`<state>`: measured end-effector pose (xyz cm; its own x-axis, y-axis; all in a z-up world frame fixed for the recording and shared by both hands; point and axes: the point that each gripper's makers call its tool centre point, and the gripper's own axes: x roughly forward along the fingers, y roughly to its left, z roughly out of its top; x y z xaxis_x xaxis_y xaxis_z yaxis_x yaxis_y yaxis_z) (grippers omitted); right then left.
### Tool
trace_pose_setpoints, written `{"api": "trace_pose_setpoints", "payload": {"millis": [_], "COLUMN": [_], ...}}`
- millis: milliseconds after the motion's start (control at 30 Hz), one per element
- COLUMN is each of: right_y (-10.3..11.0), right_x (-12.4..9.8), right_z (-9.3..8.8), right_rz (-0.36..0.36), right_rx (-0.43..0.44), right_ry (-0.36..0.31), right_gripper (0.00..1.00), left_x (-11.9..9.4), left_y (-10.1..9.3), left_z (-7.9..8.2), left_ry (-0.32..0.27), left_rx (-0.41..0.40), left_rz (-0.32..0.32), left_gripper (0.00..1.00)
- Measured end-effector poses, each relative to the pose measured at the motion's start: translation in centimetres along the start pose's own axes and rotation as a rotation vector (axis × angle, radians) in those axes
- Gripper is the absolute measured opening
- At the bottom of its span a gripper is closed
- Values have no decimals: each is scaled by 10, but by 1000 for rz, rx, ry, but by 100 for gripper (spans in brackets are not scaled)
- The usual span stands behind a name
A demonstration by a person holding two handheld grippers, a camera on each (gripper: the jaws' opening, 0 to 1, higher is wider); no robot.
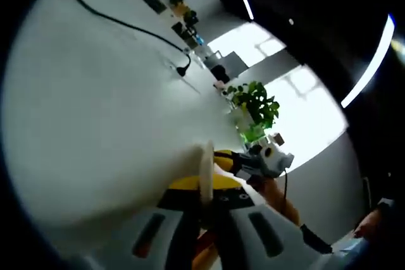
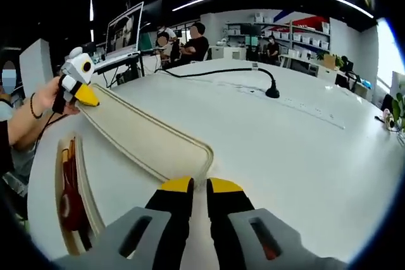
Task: Arrange the utensils inside the cutlery case until each visible utensil rests in its matching compartment.
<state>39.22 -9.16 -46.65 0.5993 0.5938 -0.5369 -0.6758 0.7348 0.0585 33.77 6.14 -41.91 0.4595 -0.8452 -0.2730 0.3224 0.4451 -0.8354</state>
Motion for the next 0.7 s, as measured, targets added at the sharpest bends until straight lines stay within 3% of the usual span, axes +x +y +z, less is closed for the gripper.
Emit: {"api": "trace_pose_setpoints", "payload": {"millis": [133,267,400,533,700], "right_y": [2,0,-5,-13,-23], "right_x": [-5,-9,-20,-27,-35], "right_z": [0,9,19,10,7], "right_rz": [10,17,44,43,47], "right_rx": [12,-17,51,86,142], "right_ry": [5,-62,-147,-150,-180], "right_gripper": [10,14,14,17,18], "left_x": [0,-1,-4,-5,-5], "left_y": [0,1,2,-8,-15], "left_z": [1,7,12,15,9], "left_ry": [-6,-13,-27,-31,-12], "left_rx": [15,59,102,113,256], "left_rz": [-8,-22,-30,-79,-77], "left_gripper": [2,2,2,2,2]}}
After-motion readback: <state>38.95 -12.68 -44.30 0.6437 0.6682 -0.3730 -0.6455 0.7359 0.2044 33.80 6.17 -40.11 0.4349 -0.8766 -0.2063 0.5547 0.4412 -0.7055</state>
